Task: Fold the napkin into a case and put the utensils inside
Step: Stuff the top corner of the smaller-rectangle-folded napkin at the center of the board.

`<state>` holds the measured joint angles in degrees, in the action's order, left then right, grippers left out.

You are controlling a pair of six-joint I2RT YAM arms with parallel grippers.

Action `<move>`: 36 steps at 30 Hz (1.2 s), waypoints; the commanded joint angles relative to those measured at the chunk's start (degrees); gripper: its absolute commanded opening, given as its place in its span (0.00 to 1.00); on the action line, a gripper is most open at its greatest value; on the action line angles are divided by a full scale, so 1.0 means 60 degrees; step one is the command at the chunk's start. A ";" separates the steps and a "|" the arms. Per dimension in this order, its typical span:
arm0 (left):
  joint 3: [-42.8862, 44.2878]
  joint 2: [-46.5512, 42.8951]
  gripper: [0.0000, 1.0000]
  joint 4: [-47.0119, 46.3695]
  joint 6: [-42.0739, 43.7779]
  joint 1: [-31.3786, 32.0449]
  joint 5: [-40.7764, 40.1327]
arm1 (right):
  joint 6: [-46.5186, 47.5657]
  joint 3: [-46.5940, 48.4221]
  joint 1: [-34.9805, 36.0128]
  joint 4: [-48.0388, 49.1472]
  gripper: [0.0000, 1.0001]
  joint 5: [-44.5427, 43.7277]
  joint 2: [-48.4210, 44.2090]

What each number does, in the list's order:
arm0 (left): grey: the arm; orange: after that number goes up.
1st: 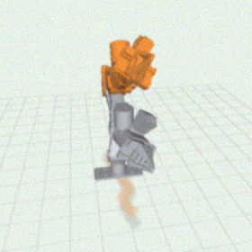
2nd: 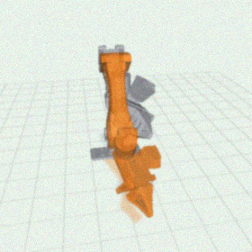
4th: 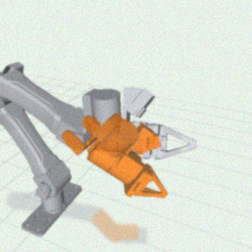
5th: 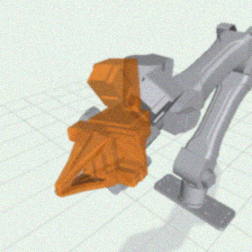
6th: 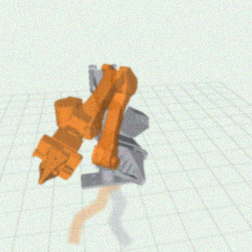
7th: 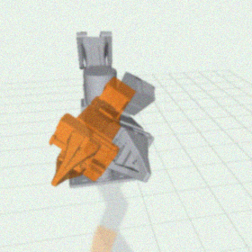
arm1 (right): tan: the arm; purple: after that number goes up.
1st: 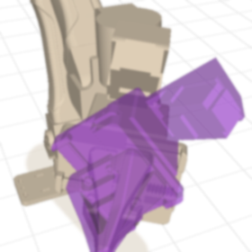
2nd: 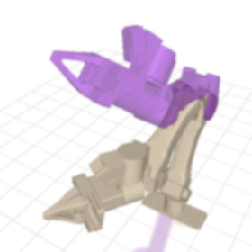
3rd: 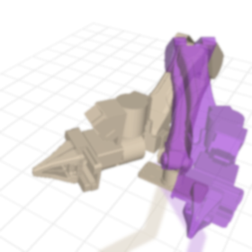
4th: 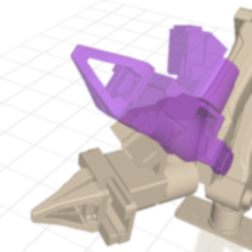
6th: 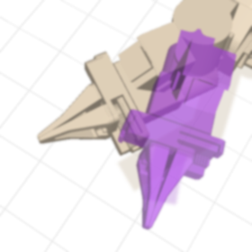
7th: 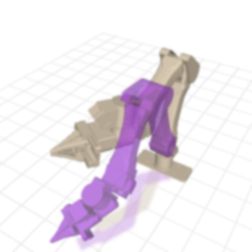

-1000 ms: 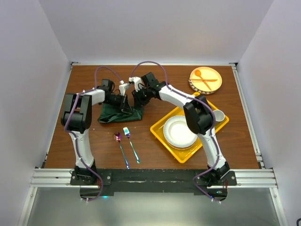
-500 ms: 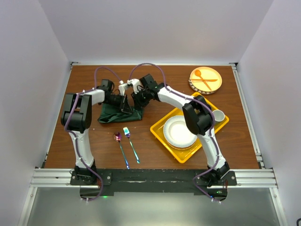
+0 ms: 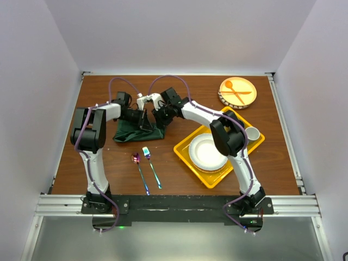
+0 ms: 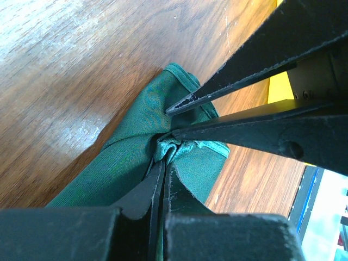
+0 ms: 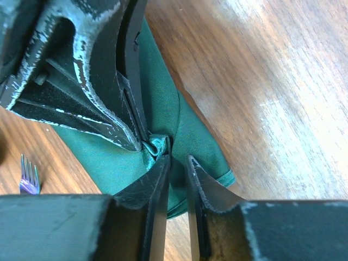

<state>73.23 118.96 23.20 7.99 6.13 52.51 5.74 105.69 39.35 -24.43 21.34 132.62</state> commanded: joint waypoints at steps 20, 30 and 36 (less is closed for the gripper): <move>-0.0296 0.0316 0.00 -0.0146 0.0090 -0.0055 -0.0871 | -0.0326 0.0769 0.0091 -0.0206 0.00 -0.0247 -0.0496; -0.0120 -0.0167 0.00 -0.0366 -0.0511 -0.0084 -0.0315 | -0.0019 0.0447 0.0091 -0.0192 0.00 0.0060 -0.0672; -0.0003 -0.0621 0.00 -0.0819 -0.0964 0.0033 0.0198 | 0.0054 0.0549 0.0091 -0.0295 0.00 0.0090 -0.0453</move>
<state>73.12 118.69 21.91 4.75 6.07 52.84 4.82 108.57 39.48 -26.20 20.51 132.68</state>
